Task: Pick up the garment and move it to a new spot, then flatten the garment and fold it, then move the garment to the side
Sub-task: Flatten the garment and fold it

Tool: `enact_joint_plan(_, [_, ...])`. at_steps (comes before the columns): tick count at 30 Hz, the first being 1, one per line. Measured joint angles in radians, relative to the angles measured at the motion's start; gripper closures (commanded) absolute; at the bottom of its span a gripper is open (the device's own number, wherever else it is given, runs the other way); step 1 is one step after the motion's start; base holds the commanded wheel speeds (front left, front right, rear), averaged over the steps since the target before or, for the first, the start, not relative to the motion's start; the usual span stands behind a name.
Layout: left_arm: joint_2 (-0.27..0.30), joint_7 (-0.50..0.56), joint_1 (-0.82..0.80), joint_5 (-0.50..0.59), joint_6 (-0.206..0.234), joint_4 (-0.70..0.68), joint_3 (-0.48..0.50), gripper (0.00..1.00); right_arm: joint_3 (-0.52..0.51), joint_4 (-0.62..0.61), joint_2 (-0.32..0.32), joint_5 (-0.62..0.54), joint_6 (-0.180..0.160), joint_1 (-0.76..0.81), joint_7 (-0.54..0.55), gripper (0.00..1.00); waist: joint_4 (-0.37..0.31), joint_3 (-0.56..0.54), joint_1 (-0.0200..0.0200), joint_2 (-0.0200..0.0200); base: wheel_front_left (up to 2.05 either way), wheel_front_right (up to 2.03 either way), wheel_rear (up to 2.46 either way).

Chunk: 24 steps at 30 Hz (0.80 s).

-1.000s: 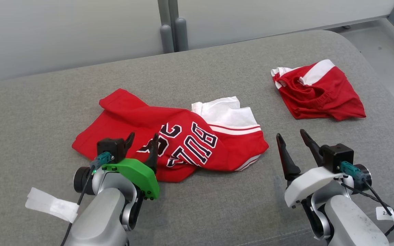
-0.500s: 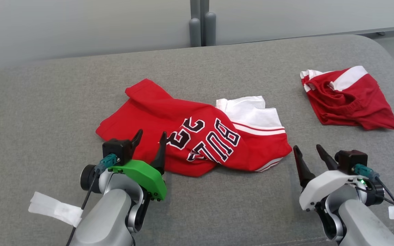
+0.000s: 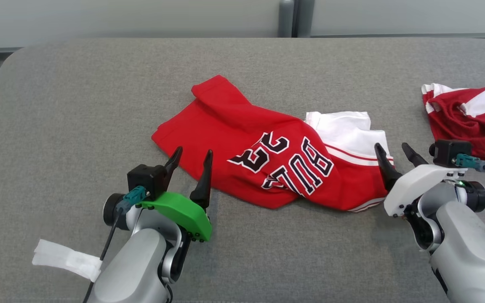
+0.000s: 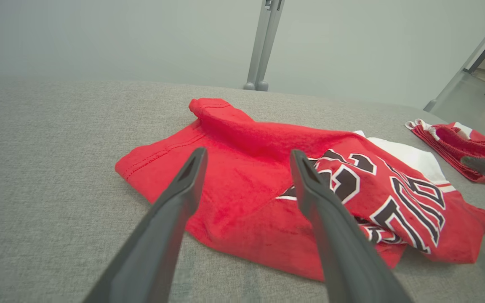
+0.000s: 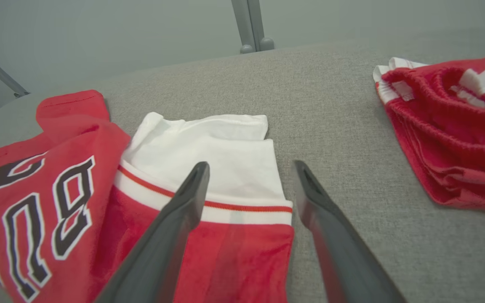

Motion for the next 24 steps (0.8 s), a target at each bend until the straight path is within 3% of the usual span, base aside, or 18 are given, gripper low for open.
enact_joint_plan(14, [0.002, -0.002, 0.021, 0.034, 0.011, -0.063, 0.006, 0.0, -0.037, 0.131, -0.041, 0.046, 0.043, -0.105, 0.086, 0.0, 0.076, 0.052, 0.0, 0.0, 0.0, 0.0, 0.0])
enact_joint_plan(22, [0.002, -0.002, 0.032, 0.048, 0.016, -0.077, 0.032, 0.0, -0.029, 0.187, -0.021, 0.088, 0.077, -0.145, 0.119, 0.0, 0.09, 0.069, 0.0, 0.0, 0.0, 0.0, 0.0])
enact_joint_plan(23, [0.002, -0.002, 0.034, 0.048, 0.016, -0.078, 0.033, 0.0, -0.026, 0.192, -0.021, 0.09, 0.079, -0.149, 0.119, 0.13, 0.09, 0.071, 0.0, 0.0, 0.0, 0.0, 0.0])
enact_joint_plan(24, [0.002, -0.002, 0.037, 0.049, 0.016, -0.079, 0.034, 0.0, -0.025, 0.197, -0.023, 0.09, 0.079, -0.155, 0.119, 0.33, 0.09, 0.072, 0.0, 0.0, 0.0, 0.0, 0.0])
